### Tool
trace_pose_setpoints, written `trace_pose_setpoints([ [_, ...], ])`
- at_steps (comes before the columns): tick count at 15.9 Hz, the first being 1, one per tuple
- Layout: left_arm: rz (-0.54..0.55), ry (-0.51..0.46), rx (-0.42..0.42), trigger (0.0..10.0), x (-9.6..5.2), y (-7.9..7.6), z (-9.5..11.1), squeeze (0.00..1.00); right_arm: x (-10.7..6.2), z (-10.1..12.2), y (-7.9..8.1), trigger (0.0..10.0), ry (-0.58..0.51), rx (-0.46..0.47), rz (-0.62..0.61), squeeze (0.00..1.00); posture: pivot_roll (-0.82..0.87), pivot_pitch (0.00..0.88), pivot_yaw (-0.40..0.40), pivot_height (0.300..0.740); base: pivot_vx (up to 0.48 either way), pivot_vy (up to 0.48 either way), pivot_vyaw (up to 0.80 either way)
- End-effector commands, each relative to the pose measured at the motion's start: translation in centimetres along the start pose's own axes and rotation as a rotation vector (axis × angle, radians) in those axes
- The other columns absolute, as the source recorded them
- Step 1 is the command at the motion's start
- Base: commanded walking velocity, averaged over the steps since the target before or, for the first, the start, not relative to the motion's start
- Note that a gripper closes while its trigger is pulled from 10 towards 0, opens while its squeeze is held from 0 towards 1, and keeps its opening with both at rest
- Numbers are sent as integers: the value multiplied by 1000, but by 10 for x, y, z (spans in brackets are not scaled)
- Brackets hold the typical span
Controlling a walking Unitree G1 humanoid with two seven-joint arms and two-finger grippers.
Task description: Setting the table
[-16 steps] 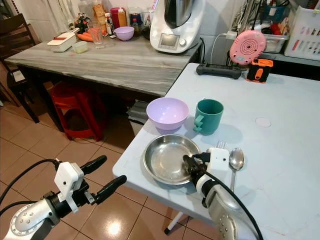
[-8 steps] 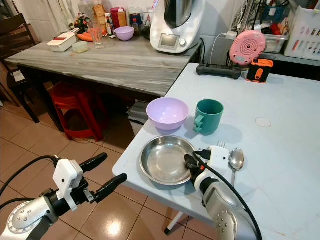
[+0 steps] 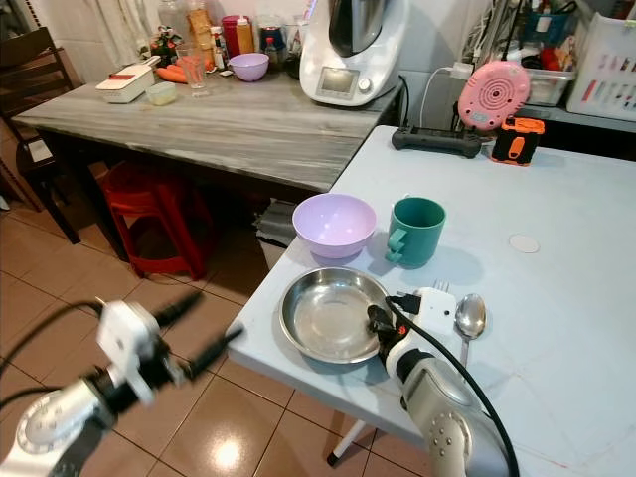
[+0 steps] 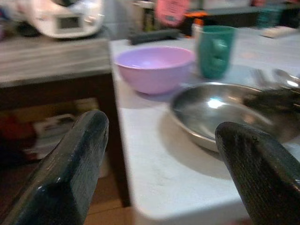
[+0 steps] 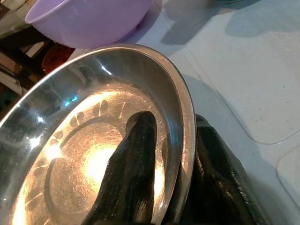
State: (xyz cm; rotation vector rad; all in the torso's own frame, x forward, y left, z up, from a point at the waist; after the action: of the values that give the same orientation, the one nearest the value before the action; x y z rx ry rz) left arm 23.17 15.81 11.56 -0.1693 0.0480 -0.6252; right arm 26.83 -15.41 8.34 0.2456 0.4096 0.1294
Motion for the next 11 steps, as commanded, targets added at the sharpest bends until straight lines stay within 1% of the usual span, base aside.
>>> trace_pose_setpoints([
  [1, 106, -16, 3, 10000, -1, 15, -1, 0, 3, -3, -4, 10000, 21, -23, -32, 0, 12, 0, 60, 740, 0, 0, 0],
  [2, 163, -22, -28, 10000, 0, 23, -7, 0, 3, 0, -3, 10000, 10, -49, -32, 0, 12, 0, 60, 740, 0, 0, 0],
  [3, 203, -23, -46, 10000, 2, 28, -16, 0, 4, 3, -4, 10000, 4, -88, -60, 0, 10, 0, 61, 740, 0, 0, 0],
  [4, 228, -20, -43, 10000, 3, 31, -22, 0, 5, 3, -7, 10000, 10, -124, -104, 0, 8, 0, 60, 740, 0, 0, 0],
  [5, 261, -24, -52, 10000, 5, 34, -27, 0, 6, 8, -3, 10000, -31, -101, -43, 0, 8, 0, 60, 740, 0, 0, 0],
  [6, 302, -30, -57, 10000, 9, 39, -32, 0, 2, 21, 2, 10000, -151, 4, 23, 0, 8, 0, 60, 740, 0, 0, 0],
  [7, 321, -35, -67, 10000, 10, 42, -34, 0, 3, 20, 1, 10000, -127, -60, -1, 0, 8, 0, 60, 740, 0, 0, 0],
  [8, 353, -45, -89, 10000, 11, 47, -36, 0, 4, 15, -1, 10000, -95, -58, -16, 0, 4, 0, 57, 740, 0, 0, 0],
  [9, 368, -51, -109, 10000, 11, 49, -37, 0, 4, 10, -4, 10000, -65, -33, -36, 0, 4, 0, 57, 740, 0, 0, 0],
  [10, 386, -60, -126, 10000, 12, 53, -37, 0, 3, 9, -4, 10000, -69, -51, -42, 0, 4, 0, 54, 740, 0, 0, 0],
  [11, 392, -70, -126, 10000, 14, 55, -34, 0, 4, 7, -4, 10000, -48, -65, -53, 0, 4, 0, 54, 740, 0, 0, 0],
])
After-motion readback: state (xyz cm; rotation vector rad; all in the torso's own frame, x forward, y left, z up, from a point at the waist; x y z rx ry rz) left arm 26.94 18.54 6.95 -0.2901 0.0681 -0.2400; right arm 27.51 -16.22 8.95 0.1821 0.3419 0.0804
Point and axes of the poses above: a point about 5 cm out from each wrist's last joint towards the gripper, its own x axis pointing out of the wrist towards the gripper, its own z axis along the axis of the wrist's last joint, y = z × x, the point moved 1 cm from there along x, pointing out of the wrist towards the gripper, and after that the axes turned 11 degrees about -x, right-handed, at the moved point
